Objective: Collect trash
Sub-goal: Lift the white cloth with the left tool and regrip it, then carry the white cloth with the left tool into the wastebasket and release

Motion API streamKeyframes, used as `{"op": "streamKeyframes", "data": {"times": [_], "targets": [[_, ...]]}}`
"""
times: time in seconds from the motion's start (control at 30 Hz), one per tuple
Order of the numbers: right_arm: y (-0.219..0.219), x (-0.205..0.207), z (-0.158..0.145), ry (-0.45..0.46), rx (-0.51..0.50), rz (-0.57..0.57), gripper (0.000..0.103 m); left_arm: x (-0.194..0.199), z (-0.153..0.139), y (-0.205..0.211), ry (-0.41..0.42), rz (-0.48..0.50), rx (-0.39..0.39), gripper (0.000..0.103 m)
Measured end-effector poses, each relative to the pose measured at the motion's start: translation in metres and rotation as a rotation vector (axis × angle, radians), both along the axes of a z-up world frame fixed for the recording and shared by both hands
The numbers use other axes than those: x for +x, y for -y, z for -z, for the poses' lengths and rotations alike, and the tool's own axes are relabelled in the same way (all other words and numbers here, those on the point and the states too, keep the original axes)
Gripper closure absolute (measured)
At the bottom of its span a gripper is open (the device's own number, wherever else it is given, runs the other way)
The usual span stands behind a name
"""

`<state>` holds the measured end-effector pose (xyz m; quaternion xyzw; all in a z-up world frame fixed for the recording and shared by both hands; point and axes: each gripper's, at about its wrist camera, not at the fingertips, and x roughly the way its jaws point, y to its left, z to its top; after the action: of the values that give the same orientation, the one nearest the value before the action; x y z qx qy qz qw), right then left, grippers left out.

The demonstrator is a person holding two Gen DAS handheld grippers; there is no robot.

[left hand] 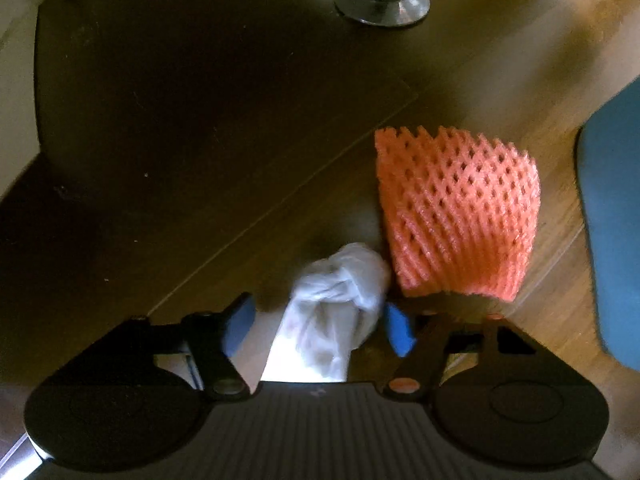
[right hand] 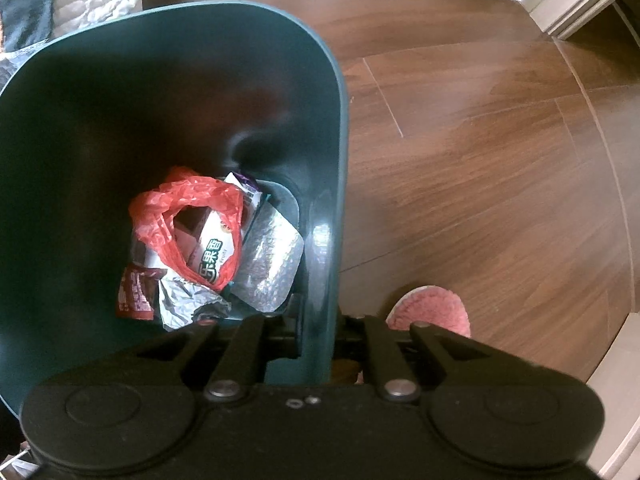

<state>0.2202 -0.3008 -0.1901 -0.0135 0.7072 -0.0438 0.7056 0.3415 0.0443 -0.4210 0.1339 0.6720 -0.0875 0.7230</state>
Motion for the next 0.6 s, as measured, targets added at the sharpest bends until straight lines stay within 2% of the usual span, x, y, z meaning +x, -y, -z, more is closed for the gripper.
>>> {"op": "streamKeyframes", "data": {"times": [0.07,0.1,0.2,0.3,0.43,0.6], "targets": [[0.0,0.001,0.001,-0.001,-0.003,0.002,0.093,0.001,0.0,-0.001,-0.004,-0.016,-0.023,0.057],[0.0,0.001,0.001,-0.001,-0.005,0.003,0.093,0.0,-0.001,-0.001,-0.008,-0.022,-0.034,0.071],[-0.001,0.0,0.002,0.006,-0.011,0.009,0.093,-0.003,-0.006,0.0,-0.015,-0.035,-0.031,0.081],[0.003,-0.002,0.001,0.027,-0.01,0.026,0.098,-0.012,-0.018,0.003,-0.022,-0.042,-0.012,0.081],[0.012,-0.007,-0.003,0.084,0.057,0.108,0.101,-0.028,-0.043,0.013,-0.02,-0.031,0.02,0.081],[0.006,-0.014,-0.006,0.114,0.04,0.08,0.101,-0.042,-0.087,0.024,0.013,0.01,0.038,0.081]]}}
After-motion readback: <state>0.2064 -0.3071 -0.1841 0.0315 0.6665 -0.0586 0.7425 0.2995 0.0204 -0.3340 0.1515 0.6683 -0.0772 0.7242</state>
